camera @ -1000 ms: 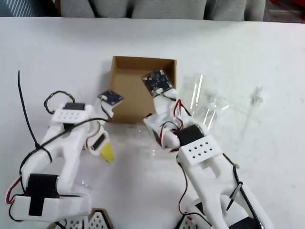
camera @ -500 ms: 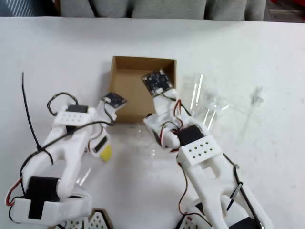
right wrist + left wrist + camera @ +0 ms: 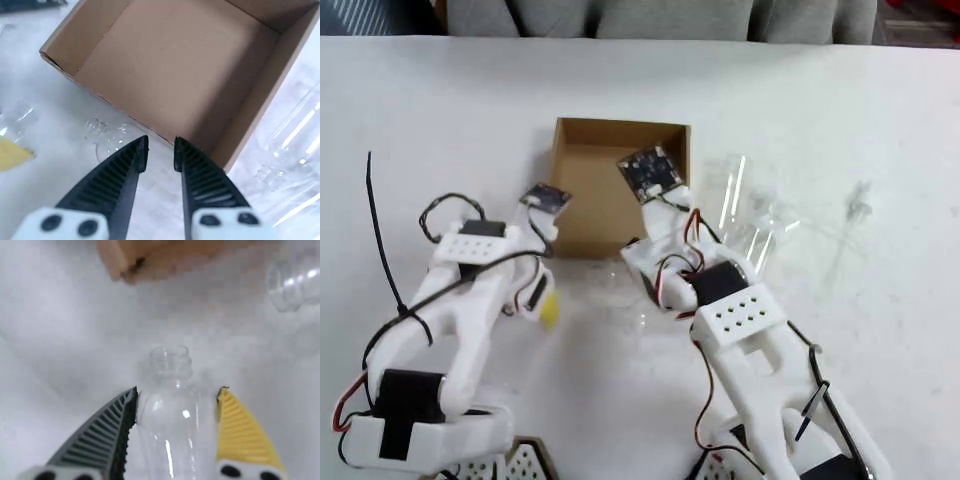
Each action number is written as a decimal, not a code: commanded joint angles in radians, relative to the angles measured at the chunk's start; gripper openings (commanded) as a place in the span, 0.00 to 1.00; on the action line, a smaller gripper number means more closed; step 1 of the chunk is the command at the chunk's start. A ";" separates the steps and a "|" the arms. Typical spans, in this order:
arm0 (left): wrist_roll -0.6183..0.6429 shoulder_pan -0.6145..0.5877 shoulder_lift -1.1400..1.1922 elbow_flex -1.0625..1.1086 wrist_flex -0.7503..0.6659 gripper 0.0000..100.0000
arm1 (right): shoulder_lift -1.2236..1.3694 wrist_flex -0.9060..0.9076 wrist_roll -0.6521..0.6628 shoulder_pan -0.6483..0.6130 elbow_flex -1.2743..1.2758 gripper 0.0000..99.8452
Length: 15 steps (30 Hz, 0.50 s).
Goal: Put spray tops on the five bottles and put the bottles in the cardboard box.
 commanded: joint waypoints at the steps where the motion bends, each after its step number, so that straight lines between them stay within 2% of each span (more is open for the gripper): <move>1: 0.115 0.007 -0.038 0.009 -0.160 0.17 | -0.005 -0.018 0.012 -0.002 -0.020 0.07; 12: 0.120 -0.004 -0.038 0.014 -0.186 0.17 | -0.005 -0.018 0.012 -0.002 -0.020 0.07; 15: 0.120 -0.015 -0.038 0.015 -0.186 0.22 | -0.005 -0.018 0.012 -0.002 -0.020 0.07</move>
